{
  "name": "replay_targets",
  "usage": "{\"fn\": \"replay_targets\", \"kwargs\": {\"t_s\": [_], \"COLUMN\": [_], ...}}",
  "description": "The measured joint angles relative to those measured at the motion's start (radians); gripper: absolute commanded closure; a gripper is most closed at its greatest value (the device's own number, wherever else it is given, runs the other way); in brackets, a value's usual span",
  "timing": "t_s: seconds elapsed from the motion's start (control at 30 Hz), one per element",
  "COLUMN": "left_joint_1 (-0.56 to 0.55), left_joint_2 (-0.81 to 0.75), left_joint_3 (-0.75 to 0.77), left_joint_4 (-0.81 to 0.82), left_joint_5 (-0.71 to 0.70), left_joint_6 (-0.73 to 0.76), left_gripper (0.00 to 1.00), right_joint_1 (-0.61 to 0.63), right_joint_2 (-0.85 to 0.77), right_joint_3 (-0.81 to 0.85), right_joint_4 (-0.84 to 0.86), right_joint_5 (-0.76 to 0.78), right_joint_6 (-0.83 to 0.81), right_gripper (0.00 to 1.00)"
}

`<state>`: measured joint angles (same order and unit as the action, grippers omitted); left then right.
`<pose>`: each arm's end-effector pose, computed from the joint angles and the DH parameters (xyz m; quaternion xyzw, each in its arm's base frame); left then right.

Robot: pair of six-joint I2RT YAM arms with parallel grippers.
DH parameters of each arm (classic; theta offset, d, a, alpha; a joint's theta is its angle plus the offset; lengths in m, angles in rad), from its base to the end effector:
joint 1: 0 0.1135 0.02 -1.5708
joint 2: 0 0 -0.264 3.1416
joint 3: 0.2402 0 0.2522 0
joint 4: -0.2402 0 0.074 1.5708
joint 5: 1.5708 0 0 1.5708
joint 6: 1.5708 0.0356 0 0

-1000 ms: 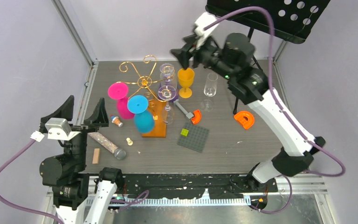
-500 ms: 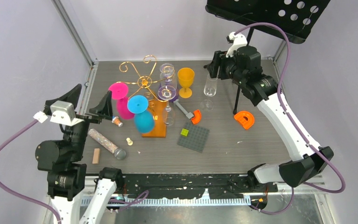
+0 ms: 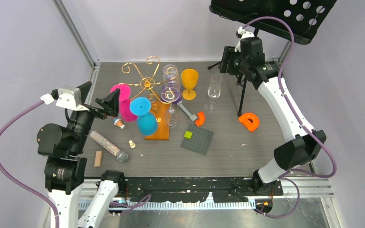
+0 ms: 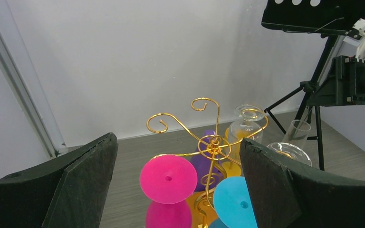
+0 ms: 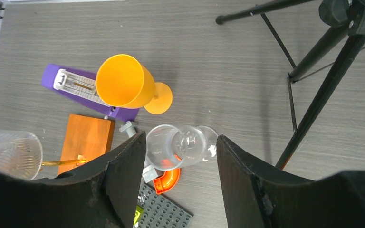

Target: Place the wine glass upside down on the wine glass rack

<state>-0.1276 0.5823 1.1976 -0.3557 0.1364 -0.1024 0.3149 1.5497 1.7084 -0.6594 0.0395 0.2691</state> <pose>0.0693 -0.0138 0.4771 0.0617 0.6075 -0.1320 0.7809 0.3265 0.1049 0.4228 -0.0096 0.8601 0.1305 0.4931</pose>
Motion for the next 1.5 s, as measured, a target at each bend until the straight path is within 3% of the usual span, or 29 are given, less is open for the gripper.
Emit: {"fn": "replay_targets", "kwargs": {"t_s": [0.3,0.57,1.5], "left_joint_1": [0.000,0.000,0.000], "left_joint_2": [0.000,0.000,0.010], "left_joint_3": [0.000,0.000,0.000], "left_joint_4": [-0.021,-0.025,-0.026], "left_joint_5": [0.022,0.031,0.088], "left_joint_6": [0.005,0.011,0.010], "left_gripper": [0.01,0.01,0.01], "right_joint_1": [-0.013,-0.013,-0.013], "right_joint_2": [0.095,0.129,0.236], "right_joint_3": [0.102,0.164,0.194], "right_joint_4": [-0.096,-0.153,-0.291], "right_joint_5": [-0.039,-0.060,-0.100], "right_joint_6": [-0.001,-0.015,-0.110], "right_gripper": [0.40,0.49,0.65]}}
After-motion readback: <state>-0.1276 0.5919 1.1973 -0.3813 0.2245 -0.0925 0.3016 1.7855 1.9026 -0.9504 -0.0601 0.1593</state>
